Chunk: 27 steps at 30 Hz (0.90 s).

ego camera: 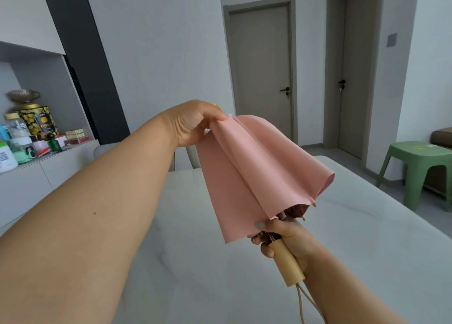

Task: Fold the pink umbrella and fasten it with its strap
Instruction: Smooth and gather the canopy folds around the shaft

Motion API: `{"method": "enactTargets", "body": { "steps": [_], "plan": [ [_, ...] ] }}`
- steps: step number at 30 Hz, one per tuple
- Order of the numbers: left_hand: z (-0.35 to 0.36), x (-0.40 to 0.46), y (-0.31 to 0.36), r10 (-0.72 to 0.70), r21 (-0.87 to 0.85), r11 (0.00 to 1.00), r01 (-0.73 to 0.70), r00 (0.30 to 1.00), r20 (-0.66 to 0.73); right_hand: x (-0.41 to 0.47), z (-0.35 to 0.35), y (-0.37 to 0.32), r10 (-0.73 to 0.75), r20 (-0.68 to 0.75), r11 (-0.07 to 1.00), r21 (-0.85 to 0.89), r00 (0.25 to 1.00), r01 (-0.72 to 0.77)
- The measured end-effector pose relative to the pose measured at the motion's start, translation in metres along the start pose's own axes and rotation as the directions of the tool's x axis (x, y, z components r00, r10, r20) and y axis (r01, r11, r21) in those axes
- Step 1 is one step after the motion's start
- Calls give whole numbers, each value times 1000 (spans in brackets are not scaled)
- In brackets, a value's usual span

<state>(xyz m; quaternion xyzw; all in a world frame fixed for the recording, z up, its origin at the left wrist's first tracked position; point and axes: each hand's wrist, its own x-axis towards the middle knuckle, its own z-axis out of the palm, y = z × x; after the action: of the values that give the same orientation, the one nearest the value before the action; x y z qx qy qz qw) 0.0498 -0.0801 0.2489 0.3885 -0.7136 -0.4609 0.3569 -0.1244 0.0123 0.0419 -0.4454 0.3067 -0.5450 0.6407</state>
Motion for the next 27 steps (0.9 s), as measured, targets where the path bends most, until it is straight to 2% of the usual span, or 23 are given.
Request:
{"method": "enactTargets", "body": {
  "steps": [3,5,7,9,12,16,20,24,27],
  "plan": [
    [-3,1,5,39,-141,989,-45,998,-46,0,-1,0,-8,20,1000,-6,1000,9],
    [-3,1,8,24,-135,990,-38,994,-104,0,0,0,-6,26,1000,-8,1000,6],
    [-2,1,7,1,70,998,9,990,-142,0,0,0,-1,20,1000,-10,1000,1],
    [-2,0,4,-31,270,959,82,982,-188,-1,1,-1,-5,5,1000,-9,1000,5],
    [-6,0,1,-29,324,942,94,980,-199,-1,-1,-2,-21,-8,1000,1,1000,21],
    [-14,-3,0,-24,218,974,53,991,-133,-2,0,-3,-19,37,1000,10,999,19],
    [-15,-4,-1,-54,259,963,71,996,-74,-3,3,-1,25,74,998,52,997,-29],
    [-15,0,2,35,43,999,-30,991,-132,-4,4,0,59,103,995,76,993,-67],
    [-15,-1,3,-7,99,995,16,996,-87,-5,4,-2,67,105,993,89,992,-76]
  ]
}}
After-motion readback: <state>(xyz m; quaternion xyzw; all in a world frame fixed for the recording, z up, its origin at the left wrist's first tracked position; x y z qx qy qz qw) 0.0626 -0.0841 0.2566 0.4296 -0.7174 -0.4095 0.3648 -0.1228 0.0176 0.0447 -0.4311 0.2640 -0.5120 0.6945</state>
